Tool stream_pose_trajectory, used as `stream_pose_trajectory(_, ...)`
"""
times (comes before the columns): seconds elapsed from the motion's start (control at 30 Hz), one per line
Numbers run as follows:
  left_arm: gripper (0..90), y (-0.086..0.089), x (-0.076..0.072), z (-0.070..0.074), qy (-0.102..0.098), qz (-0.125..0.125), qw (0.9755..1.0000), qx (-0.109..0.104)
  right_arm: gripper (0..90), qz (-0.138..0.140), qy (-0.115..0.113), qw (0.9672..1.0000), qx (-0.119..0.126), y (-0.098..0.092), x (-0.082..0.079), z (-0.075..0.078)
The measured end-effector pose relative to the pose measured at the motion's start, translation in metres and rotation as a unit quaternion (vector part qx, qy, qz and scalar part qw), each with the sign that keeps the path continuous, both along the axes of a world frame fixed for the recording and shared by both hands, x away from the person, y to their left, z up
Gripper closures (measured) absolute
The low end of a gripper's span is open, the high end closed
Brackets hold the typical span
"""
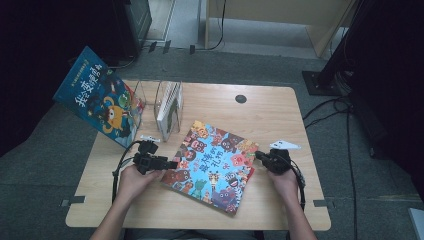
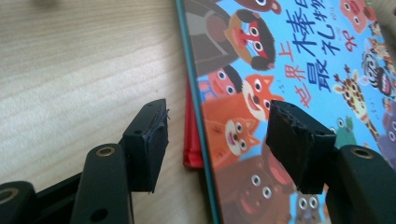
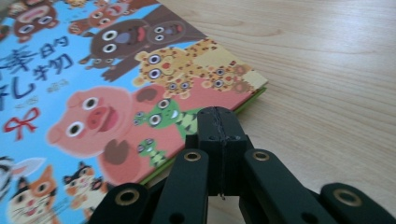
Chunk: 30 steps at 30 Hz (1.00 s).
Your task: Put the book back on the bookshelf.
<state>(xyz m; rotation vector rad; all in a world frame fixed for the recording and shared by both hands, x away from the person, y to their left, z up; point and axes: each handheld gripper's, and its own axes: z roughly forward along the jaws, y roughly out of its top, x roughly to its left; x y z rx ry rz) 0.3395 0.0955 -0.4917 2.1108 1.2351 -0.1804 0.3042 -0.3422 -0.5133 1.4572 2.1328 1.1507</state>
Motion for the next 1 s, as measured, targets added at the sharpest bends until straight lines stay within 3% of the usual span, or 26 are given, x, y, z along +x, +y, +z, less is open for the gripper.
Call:
stream_pose_trajectory(0.27,39.5,-0.01,0.014,-0.001,-0.001,-0.008,1.0,0.003,90.0,0.011,-0.009,0.9999,0.003,0.004,-0.025,0.002)
stream_pose_trajectory(0.47,39.9,-0.018,0.021,-0.004,0.002,-0.017,0.9998,0.013,90.0,0.031,-0.003,0.9995,0.002,0.009,-0.043,0.001)
stream_pose_trajectory(0.83,41.3,-0.02,0.023,-0.005,-0.007,-0.029,0.9995,0.012,89.6,0.053,-0.001,0.9986,-0.005,0.019,-0.052,-0.001)
stream_pose_trajectory(0.93,38.8,-0.024,0.024,-0.006,0.013,-0.04,0.9991,-0.01,89.9,0.055,-0.003,0.9984,-0.011,0.021,-0.053,-0.001)
stream_pose_trajectory(1.0,35.5,-0.024,0.026,-0.006,0.022,-0.04,0.9989,-0.012,90.0,0.055,-0.001,0.9984,-0.006,0.021,-0.052,-0.001)
